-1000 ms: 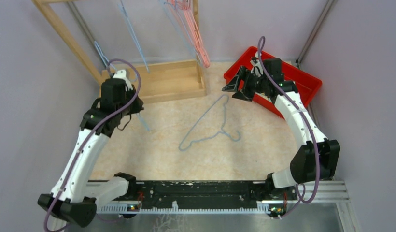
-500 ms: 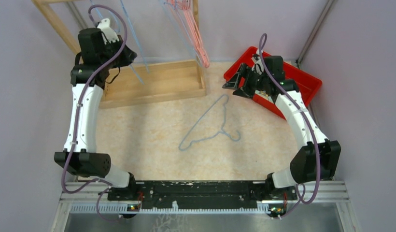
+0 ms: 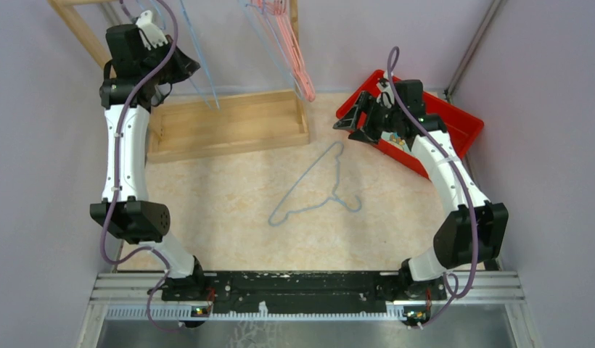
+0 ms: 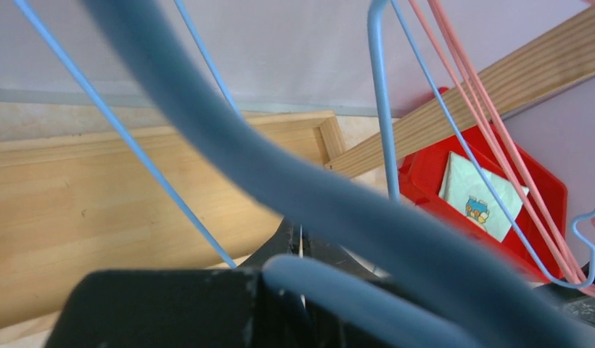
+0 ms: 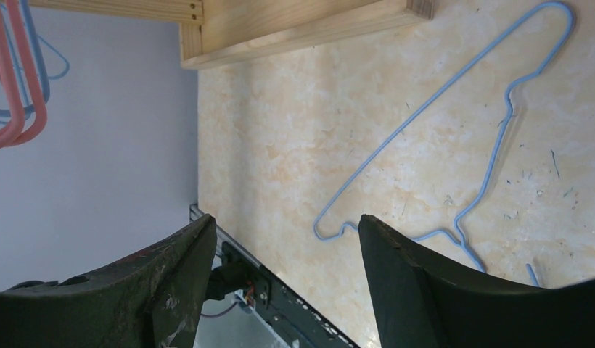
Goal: Organize the hangers
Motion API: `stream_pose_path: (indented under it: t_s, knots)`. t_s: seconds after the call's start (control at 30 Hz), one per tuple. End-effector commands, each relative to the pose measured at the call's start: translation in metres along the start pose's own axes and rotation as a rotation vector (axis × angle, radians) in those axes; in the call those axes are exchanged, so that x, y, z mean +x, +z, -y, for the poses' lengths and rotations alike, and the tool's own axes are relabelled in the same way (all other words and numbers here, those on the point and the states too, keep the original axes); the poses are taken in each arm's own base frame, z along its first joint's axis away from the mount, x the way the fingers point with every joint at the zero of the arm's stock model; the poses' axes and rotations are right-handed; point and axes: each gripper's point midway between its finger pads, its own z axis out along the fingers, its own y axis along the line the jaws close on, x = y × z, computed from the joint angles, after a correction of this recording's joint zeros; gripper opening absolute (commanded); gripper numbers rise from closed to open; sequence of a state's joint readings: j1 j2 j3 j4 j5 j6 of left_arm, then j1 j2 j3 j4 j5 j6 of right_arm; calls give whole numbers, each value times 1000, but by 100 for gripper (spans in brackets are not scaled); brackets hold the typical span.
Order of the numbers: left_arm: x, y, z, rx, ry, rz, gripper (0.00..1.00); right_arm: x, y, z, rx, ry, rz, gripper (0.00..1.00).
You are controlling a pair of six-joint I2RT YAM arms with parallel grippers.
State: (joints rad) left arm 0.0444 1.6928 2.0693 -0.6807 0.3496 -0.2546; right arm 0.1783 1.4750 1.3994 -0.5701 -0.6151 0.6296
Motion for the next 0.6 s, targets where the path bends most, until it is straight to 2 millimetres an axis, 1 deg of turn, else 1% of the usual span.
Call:
stream_pose_path:
  t_s: [0.0, 0.3, 0.47, 0.57]
  knots:
    - [-27, -3, 9, 77, -23, 59, 0, -21, -6, -23, -56, -36, 51, 72]
    - [-27, 23, 1, 135, -98, 30, 0, -25, -11, -28, -53, -28, 67, 72]
    - [-33, 34, -3, 169, -134, 26, 0, -28, -14, -32, -52, -26, 82, 71]
    - [-42, 37, 0, 199, -144, 41, 0, -30, -15, -34, -52, -24, 88, 71]
